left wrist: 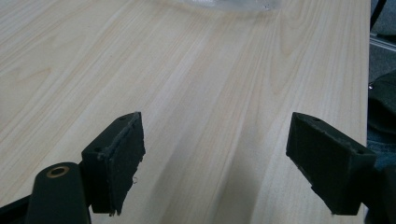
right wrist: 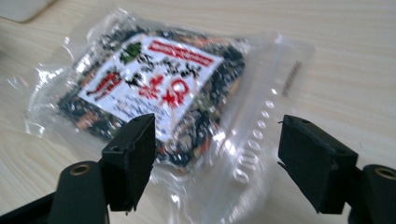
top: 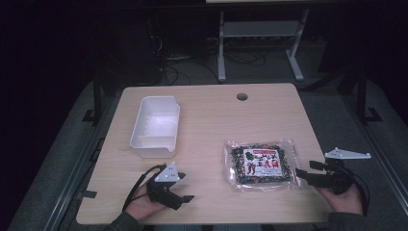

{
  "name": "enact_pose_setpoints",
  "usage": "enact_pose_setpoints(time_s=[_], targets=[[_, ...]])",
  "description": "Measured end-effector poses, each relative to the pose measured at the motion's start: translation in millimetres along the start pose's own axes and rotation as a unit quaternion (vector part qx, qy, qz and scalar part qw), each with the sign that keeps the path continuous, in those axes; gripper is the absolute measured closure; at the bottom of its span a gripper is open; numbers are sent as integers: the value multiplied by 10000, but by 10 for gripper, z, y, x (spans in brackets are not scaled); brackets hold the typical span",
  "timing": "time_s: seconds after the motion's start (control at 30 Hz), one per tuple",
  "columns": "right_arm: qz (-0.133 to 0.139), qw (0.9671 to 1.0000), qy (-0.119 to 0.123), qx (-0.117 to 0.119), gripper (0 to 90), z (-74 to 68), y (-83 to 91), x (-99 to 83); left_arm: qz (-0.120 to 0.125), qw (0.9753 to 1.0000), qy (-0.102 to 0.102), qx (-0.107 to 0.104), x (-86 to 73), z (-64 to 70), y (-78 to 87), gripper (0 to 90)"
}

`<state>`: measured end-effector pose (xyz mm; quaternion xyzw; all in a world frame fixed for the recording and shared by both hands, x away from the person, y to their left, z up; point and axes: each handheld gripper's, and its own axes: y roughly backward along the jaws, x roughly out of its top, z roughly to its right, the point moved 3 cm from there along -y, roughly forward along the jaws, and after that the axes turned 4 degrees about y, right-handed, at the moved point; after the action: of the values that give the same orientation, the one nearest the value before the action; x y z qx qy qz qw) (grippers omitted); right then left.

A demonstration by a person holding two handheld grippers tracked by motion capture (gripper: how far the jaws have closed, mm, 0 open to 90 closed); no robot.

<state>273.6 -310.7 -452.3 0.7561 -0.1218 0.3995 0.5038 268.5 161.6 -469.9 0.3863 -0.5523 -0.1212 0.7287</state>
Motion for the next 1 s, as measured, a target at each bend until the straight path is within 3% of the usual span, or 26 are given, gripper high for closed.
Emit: enact_pose_setpoints(time_s=[0.23,0.5,0.67,1.0], targets=[[-244,9988,-421,-18,344,42,82,-220,-20,10000,-37,10,2,11,-8,188],[-518,9959,-738,14,416,45,97,-388,-28,10000,-65,16,5,16,-11,188],[-646,9941,-866,59,447,49,75,-441,-31,9999,-95,11,9,22,-16,188],[-590,9928,-999,301,559,38,-6,-430,-43,9999,-125,12,19,29,-26,188]])
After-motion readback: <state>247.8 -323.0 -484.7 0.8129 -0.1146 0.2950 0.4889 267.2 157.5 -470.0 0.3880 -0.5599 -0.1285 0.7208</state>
